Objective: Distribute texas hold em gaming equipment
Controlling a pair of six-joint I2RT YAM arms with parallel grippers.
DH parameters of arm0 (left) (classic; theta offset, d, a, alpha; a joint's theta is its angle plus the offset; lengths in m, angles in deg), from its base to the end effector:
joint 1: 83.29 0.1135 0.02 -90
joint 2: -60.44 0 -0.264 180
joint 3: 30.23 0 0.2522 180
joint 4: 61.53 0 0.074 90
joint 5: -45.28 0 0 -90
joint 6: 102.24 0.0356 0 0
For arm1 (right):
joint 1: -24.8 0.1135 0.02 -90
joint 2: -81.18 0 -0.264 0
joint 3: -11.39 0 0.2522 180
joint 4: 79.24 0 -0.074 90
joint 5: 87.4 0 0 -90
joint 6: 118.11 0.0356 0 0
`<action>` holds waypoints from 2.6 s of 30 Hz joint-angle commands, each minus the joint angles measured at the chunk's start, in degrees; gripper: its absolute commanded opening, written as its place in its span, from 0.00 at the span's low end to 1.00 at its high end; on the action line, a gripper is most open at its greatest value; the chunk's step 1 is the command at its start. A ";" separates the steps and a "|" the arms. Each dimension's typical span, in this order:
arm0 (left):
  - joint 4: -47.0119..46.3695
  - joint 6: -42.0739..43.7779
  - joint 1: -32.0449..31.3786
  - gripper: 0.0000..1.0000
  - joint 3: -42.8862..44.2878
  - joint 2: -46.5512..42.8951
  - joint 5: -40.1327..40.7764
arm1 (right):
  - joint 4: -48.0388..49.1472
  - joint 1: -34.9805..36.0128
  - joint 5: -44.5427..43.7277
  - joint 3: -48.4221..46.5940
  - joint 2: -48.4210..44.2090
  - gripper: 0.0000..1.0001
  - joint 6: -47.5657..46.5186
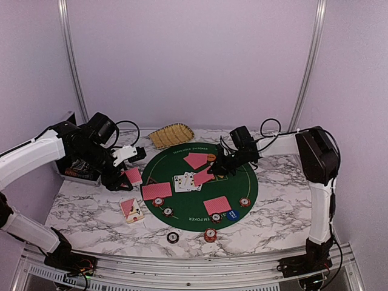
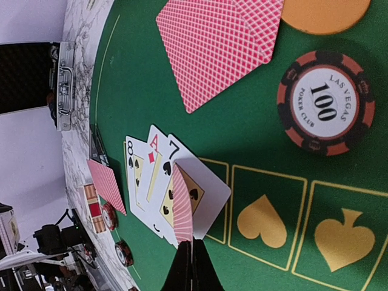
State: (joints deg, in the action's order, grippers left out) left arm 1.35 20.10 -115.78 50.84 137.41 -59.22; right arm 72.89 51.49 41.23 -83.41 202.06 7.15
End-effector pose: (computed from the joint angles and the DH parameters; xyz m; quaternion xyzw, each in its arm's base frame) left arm 0.2215 -0.1516 0.2960 0.5408 0.7883 -0.1219 0.2668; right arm 0.3849 0.2184 0.1469 -0.0350 0.9025 0.4200 0.0885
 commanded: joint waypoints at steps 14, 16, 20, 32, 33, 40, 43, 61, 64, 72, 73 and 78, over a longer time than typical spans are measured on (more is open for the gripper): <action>-0.08 -0.86 0.41 0.00 -0.86 -0.70 -1.22 | -12.55 -0.35 -14.42 -2.33 1.02 0.00 -9.58; -0.12 -0.85 0.41 0.00 -0.86 -0.83 -1.26 | -12.65 -0.33 -15.18 -1.80 0.63 0.00 -9.73; -0.17 -0.70 0.41 0.00 -0.83 -0.86 -1.32 | -12.33 -0.33 -16.20 -0.63 -0.06 0.00 -9.94; -0.08 -0.92 0.41 0.00 -0.30 -0.78 -1.61 | -13.55 0.30 -20.24 -1.14 0.24 0.15 -11.58; -0.11 -0.81 0.41 0.00 -0.37 -0.91 -1.59 | -13.90 0.47 -20.75 -1.45 0.38 0.18 -11.76; -0.08 -0.77 0.41 0.00 -0.63 -1.35 -1.84 | -15.68 1.85 -24.31 -2.76 0.23 0.42 -12.11; -0.08 -0.74 0.41 0.00 -0.86 -1.55 -2.03 | -16.26 1.99 -25.09 -3.28 -0.76 0.49 -11.98; -0.17 -0.96 0.41 0.00 -0.54 -1.32 -3.05 | -14.70 3.71 -20.25 -6.82 -10.41 0.81 -8.77; -0.17 -0.91 0.41 0.00 -0.43 -1.04 -3.15 | -10.11 6.52 -15.30 -6.60 -11.99 0.88 -5.02; -0.18 -0.69 0.41 0.00 -0.51 -1.25 -3.23 | 8.57 16.18 -1.97 -6.31 -9.30 0.99 10.26; -0.17 -0.67 0.41 0.00 -0.51 -1.28 -3.24 | 10.21 17.32 -0.96 -6.85 -8.33 0.99 11.54; -0.21 -0.65 0.41 0.00 -0.51 -1.35 -3.04 | 18.87 22.45 3.18 -9.03 -4.51 0.99 17.49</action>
State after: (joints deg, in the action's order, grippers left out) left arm 1.40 19.66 -115.58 50.09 137.22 -61.19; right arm 81.55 71.25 38.92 -89.61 194.58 17.27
